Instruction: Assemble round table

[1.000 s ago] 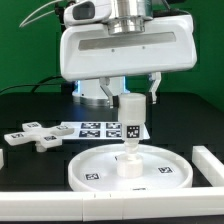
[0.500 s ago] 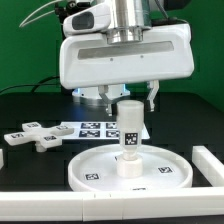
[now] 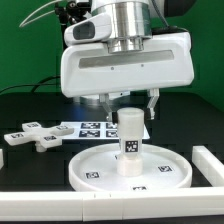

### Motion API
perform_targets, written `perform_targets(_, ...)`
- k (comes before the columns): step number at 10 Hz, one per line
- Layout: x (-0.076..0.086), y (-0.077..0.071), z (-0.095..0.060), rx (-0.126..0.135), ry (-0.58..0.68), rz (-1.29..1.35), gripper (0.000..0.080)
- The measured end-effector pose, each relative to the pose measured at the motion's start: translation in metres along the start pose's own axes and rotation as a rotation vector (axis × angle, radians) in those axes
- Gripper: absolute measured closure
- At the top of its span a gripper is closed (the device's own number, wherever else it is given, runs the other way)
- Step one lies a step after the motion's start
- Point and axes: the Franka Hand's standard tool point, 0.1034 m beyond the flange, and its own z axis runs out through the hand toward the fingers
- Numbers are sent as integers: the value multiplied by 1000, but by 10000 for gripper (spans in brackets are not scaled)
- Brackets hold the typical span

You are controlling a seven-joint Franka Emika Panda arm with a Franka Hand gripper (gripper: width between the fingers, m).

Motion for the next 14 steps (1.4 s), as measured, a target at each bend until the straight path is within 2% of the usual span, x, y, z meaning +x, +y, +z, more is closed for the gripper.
perform_targets(3, 1, 0, 1, -17, 51, -6, 390)
perform_targets(5, 1, 0, 1, -17, 51, -5, 390)
perform_targets(6, 1, 0, 1, -17, 51, -5, 212)
perform_targets(7, 1, 0, 1, -17, 51, -5, 164)
perform_targets(10, 5, 4, -11, -15, 45, -4, 152)
perform_targets(12, 10, 12, -22, -15, 39, -18, 150)
perform_targets(14, 7, 10, -16, -14, 33, -23, 150)
